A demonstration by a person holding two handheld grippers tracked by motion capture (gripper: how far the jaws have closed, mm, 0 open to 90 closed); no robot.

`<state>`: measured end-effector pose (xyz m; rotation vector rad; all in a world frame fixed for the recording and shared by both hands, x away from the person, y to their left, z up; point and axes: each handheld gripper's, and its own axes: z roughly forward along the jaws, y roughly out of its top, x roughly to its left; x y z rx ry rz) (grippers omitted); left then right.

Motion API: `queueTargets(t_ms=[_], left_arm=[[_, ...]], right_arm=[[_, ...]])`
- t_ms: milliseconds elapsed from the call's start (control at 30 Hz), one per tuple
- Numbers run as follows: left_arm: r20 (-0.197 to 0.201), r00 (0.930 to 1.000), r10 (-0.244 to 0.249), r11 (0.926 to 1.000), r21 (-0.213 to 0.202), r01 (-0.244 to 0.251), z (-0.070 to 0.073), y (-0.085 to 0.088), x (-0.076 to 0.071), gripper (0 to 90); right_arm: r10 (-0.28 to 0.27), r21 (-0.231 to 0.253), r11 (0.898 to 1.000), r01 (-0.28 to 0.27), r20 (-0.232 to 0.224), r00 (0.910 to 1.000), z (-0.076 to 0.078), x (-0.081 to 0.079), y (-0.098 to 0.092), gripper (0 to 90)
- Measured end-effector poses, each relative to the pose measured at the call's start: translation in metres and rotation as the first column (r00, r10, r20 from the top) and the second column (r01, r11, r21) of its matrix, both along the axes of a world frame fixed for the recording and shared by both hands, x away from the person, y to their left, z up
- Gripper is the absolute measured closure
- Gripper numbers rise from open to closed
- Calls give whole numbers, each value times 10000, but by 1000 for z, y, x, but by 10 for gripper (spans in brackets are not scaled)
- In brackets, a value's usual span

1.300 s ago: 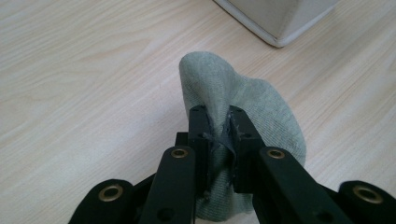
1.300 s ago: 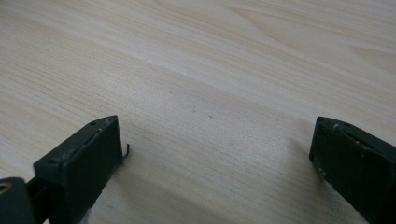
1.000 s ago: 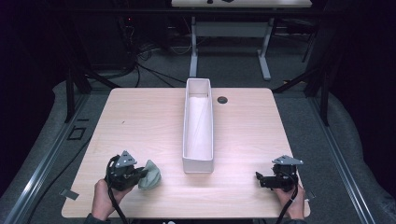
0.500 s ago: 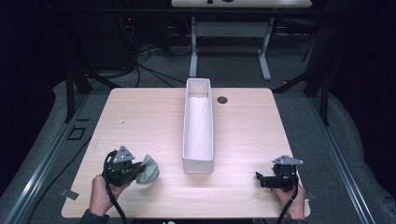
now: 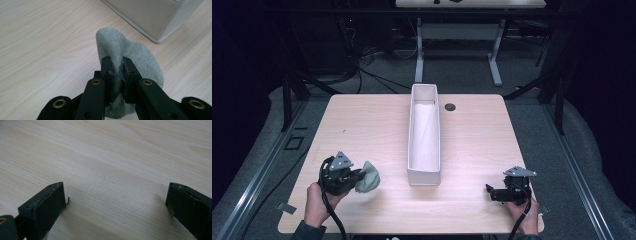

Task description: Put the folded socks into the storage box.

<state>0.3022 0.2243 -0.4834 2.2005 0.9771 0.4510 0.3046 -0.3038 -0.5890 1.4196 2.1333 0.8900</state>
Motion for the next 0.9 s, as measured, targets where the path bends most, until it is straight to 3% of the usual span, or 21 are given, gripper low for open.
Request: queueTargets(t_ms=[900], left_arm=[[424, 9986, -328, 9993, 165, 322, 31, -7, 15, 819]], right_arm=[[-14, -1, 10000, 14, 3, 10000, 0, 0, 0, 20]])
